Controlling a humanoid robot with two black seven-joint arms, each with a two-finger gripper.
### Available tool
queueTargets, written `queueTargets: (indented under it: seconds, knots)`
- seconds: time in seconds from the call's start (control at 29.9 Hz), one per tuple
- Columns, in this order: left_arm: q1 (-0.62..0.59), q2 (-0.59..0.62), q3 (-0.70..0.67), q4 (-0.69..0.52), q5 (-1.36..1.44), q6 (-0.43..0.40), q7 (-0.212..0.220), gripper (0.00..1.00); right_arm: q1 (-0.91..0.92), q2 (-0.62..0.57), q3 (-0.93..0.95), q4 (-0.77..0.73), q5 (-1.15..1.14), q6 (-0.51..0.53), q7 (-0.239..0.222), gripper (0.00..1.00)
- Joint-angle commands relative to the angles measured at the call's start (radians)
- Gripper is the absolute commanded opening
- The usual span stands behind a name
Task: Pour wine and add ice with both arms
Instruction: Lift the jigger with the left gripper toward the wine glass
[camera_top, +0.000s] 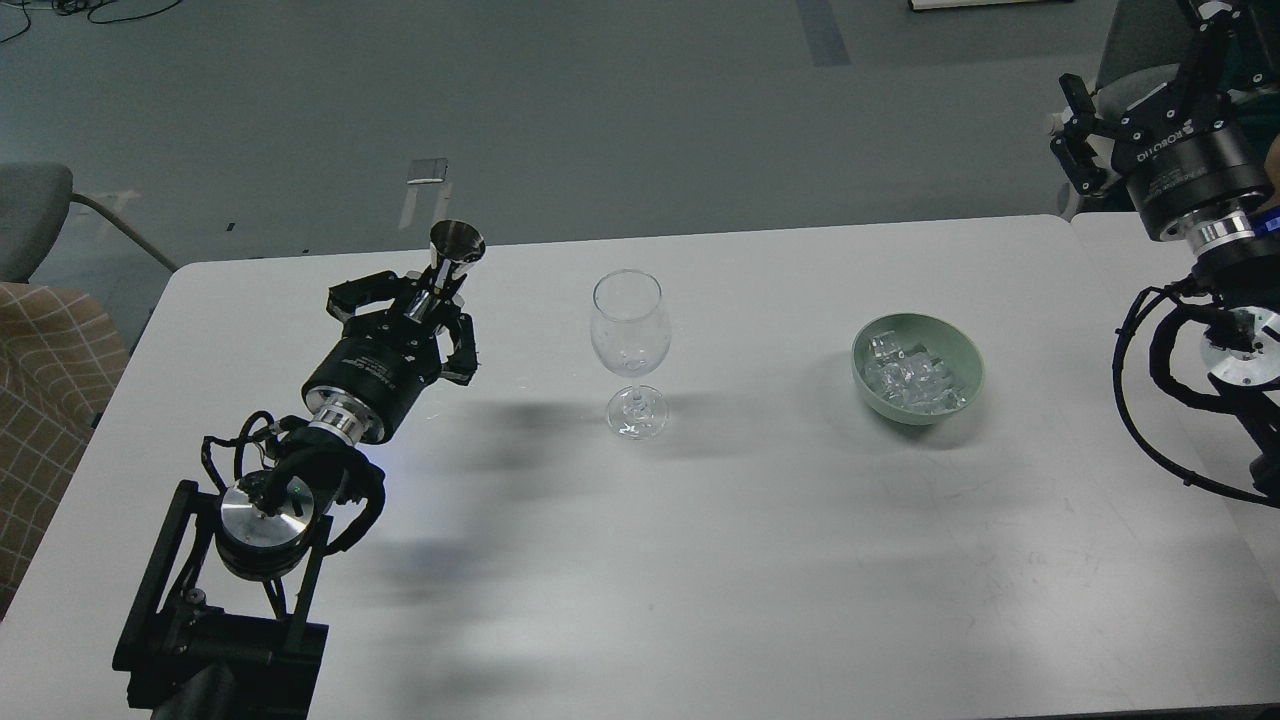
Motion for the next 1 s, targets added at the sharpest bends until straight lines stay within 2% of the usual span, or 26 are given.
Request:
queueTargets:
  seconds: [0.0, 0.23, 0.4, 0.97]
  knots:
    - [-0.004, 0.000, 0.039, -0.022, 0.001, 0.023, 0.000, 0.05, -0.003, 0.000, 0.000, 0.001, -0.002, 0.000, 0.000, 1.00]
    - [-0.033, 0.000, 0.065, -0.031, 0.017, 0.047, 0.000, 0.05, -0.010, 0.000, 0.001, 0.003, 0.000, 0.000, 0.000, 1.00]
    - [-0.081, 0.000, 0.122, -0.031, 0.023, 0.110, 0.005, 0.05, -0.010, 0.000, 0.001, 0.003, 0.000, 0.000, 0.000, 1.00]
    - [-0.090, 0.000, 0.151, -0.042, 0.098, 0.112, 0.026, 0.05, -0.016, -0.018, 0.003, 0.010, 0.000, 0.000, 0.000, 1.00]
